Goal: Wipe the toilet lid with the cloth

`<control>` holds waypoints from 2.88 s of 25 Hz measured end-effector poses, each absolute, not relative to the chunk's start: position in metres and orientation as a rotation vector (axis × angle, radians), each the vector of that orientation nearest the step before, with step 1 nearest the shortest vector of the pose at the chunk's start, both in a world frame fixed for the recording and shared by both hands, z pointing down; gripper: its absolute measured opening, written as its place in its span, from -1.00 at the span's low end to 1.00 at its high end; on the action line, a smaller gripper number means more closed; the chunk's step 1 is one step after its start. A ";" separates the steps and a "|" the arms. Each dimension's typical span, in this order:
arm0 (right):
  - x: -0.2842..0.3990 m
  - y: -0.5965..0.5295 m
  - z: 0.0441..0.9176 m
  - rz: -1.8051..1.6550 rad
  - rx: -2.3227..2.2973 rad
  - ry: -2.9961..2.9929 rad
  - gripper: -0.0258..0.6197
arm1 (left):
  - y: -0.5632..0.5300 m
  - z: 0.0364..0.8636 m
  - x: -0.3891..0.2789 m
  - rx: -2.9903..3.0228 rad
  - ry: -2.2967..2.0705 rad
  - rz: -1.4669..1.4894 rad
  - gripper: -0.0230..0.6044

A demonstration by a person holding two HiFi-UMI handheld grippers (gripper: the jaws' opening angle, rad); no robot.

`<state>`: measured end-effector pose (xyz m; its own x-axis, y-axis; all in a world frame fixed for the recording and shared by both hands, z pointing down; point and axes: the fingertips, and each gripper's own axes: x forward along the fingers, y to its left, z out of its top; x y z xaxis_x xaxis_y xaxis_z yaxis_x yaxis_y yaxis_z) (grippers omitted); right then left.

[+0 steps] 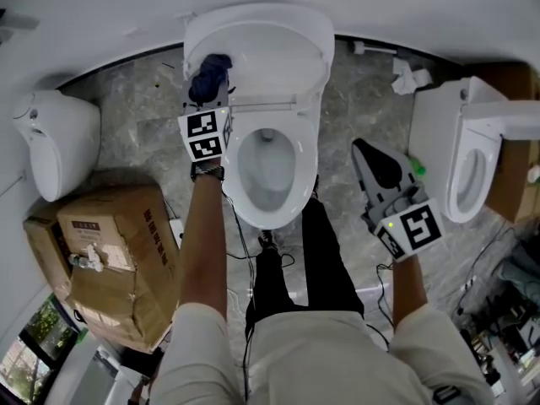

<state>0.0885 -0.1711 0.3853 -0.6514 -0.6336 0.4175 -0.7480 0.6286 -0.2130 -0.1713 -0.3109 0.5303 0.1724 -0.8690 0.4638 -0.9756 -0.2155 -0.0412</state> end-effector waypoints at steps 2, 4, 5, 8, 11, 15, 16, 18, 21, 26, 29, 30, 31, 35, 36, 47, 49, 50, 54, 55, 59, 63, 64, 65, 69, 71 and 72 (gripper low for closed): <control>0.088 -0.172 0.386 0.533 1.110 -2.549 -0.83 | -0.306 0.534 -0.192 2.121 -1.833 0.557 -0.47; 0.089 -0.173 0.387 0.531 1.109 -2.549 -0.83 | -0.301 0.537 -0.213 2.045 -1.895 0.517 -0.47; 0.090 -0.173 0.388 0.532 1.110 -2.548 -0.83 | -0.298 0.538 -0.221 2.014 -1.916 0.500 -0.47; 0.094 -0.172 0.393 0.540 1.111 -2.537 -0.83 | -0.295 0.546 -0.224 1.973 -1.919 0.465 -0.48; 0.098 -0.171 0.398 0.547 1.115 -2.530 -0.83 | -0.298 0.553 -0.204 1.980 -1.877 0.446 -0.50; 0.106 -0.169 0.404 0.550 1.128 -2.520 -0.83 | -0.306 0.557 -0.155 2.047 -1.804 0.433 -0.51; 0.109 -0.169 0.406 0.554 1.136 -2.517 -0.83 | -0.308 0.558 -0.144 2.058 -1.788 0.418 -0.52; 0.116 -0.168 0.409 0.564 1.159 -2.508 -0.83 | -0.311 0.559 -0.124 2.074 -1.759 0.383 -0.54; 0.129 -0.170 0.414 0.565 1.193 -2.493 -0.83 | -0.314 0.560 -0.092 2.111 -1.717 0.345 -0.56; 0.145 -0.171 0.427 0.564 1.233 -2.458 -0.83 | -0.312 0.567 -0.032 2.223 -1.598 0.366 -0.56; 0.143 -0.174 0.434 0.562 1.252 -2.450 -0.83 | -0.310 0.574 0.002 2.314 -1.502 0.429 -0.56; 0.142 -0.174 0.435 0.556 1.254 -2.448 -0.83 | -0.309 0.576 0.012 2.335 -1.477 0.439 -0.56; 0.141 -0.175 0.436 0.548 1.256 -2.447 -0.83 | -0.308 0.577 0.020 2.350 -1.455 0.442 -0.56; 0.137 -0.180 0.437 0.531 1.305 -2.437 -0.83 | -0.304 0.581 0.046 2.426 -1.378 0.481 -0.56; 0.136 -0.181 0.437 0.532 1.320 -2.433 -0.83 | -0.304 0.582 0.045 2.439 -1.372 0.497 -0.56; 0.095 -0.193 0.453 0.532 1.272 -2.459 -0.83 | -0.301 0.604 -0.113 2.259 -1.627 0.619 -0.56; 0.081 -0.195 0.457 0.540 1.238 -2.469 -0.83 | -0.295 0.609 -0.144 2.210 -1.667 0.637 -0.56; 0.075 -0.196 0.459 0.542 1.220 -2.474 -0.83 | -0.292 0.612 -0.158 2.180 -1.683 0.642 -0.56; 0.054 -0.204 0.466 0.553 1.160 -2.490 -0.83 | -0.284 0.620 -0.199 2.082 -1.752 0.638 -0.56; 0.050 -0.205 0.469 0.557 1.148 -2.491 -0.83 | -0.283 0.624 -0.206 2.063 -1.763 0.632 -0.56; 0.043 -0.210 0.477 0.576 1.123 -2.492 -0.83 | -0.276 0.641 -0.219 1.991 -1.777 0.611 -0.56; 0.046 -0.214 0.484 0.582 1.137 -2.479 -0.83 | -0.279 0.654 -0.198 1.996 -1.731 0.606 -0.56; 0.049 -0.215 0.485 0.584 1.147 -2.473 -0.83 | -0.281 0.655 -0.186 2.011 -1.710 0.608 -0.56; 0.053 -0.216 0.485 0.587 1.160 -2.466 -0.83 | -0.282 0.657 -0.173 2.030 -1.686 0.608 -0.56; 0.076 -0.214 0.487 0.593 1.223 -2.435 -0.83 | -0.286 0.661 -0.114 2.095 -1.584 0.593 -0.56; 0.089 -0.213 0.488 0.597 1.258 -2.421 -0.83 | -0.286 0.664 -0.085 2.132 -1.523 0.598 -0.56; 0.096 -0.213 0.488 0.600 1.276 -2.413 -0.83 | -0.287 0.665 -0.069 2.159 -1.489 0.598 -0.56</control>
